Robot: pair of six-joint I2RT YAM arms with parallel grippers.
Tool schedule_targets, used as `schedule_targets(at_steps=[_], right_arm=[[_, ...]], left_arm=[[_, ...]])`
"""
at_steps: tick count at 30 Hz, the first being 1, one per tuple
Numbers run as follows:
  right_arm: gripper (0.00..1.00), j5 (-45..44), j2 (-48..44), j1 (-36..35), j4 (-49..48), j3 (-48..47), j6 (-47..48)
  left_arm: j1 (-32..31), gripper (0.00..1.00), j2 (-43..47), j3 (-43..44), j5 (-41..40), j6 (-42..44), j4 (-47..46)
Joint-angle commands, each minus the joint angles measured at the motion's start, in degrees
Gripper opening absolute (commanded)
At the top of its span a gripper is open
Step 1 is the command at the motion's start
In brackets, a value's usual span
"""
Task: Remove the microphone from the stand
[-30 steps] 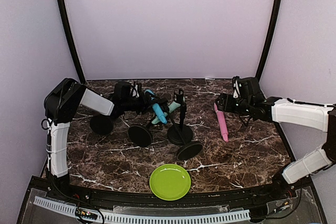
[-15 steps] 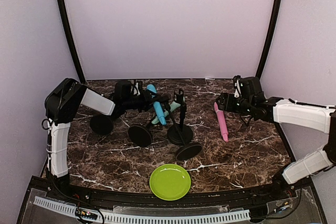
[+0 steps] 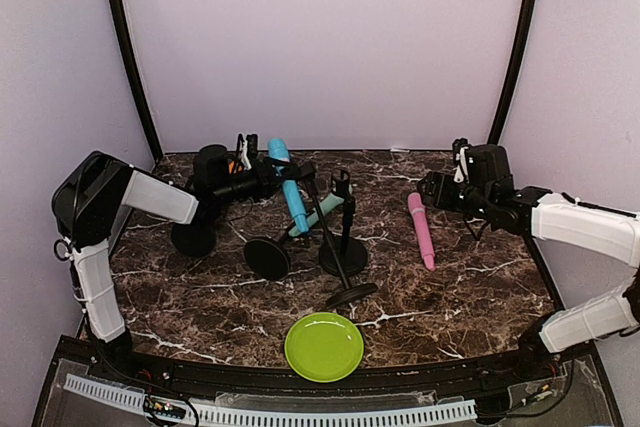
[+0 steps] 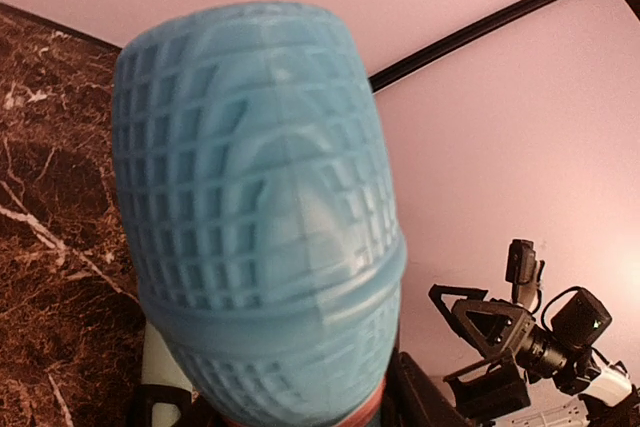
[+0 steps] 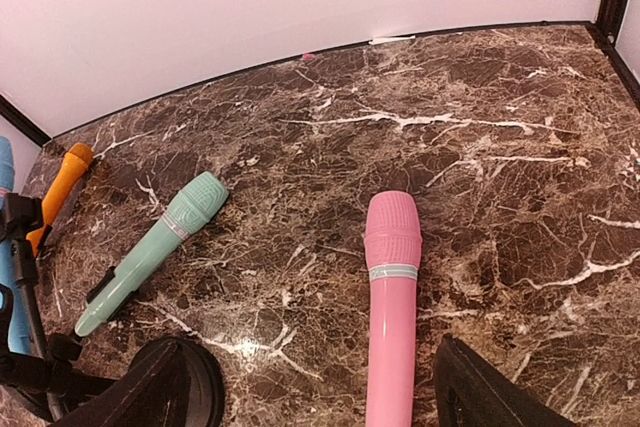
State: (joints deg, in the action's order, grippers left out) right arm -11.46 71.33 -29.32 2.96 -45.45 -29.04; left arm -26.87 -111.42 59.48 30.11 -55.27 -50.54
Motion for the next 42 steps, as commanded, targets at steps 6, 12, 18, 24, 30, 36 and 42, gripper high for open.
schedule_targets(at_steps=[6,12,18,24,30,36,42], right_arm=[[0.85,1.58,-4.94,0.06,-3.88,2.44,1.12],[0.85,7.83,-8.52,0.05,-9.04,4.7,2.06],[0.87,16.78,-12.25,0.05,-14.5,7.17,2.95],[0.89,24.59,-14.42,0.05,-18.83,8.56,3.05],[0.89,31.23,-14.78,0.05,-21.87,8.55,2.73],[0.89,38.34,-14.26,-0.19,-23.88,8.15,2.07],[0.94,41.91,-12.04,-4.36,-23.49,5.92,3.11]], left_arm=[[-2.0,0.1,12.8,-9.49,4.42,9.15,-14.02],[-5.22,0.08,15.67,-12.13,8.17,12.72,-19.32],[-8.72,0.07,18.63,-13.71,9.46,18.18,-20.65],[-10.65,0.07,23.18,-14.29,9.1,22.13,-18.47],[-12.26,0.06,25.88,-12.61,9.14,24.79,-15.45],[-13.85,0.04,26.06,-8.92,8.66,26.11,-15.74],[-14.92,0.03,25.27,-4.42,7.97,26.22,-16.17]])
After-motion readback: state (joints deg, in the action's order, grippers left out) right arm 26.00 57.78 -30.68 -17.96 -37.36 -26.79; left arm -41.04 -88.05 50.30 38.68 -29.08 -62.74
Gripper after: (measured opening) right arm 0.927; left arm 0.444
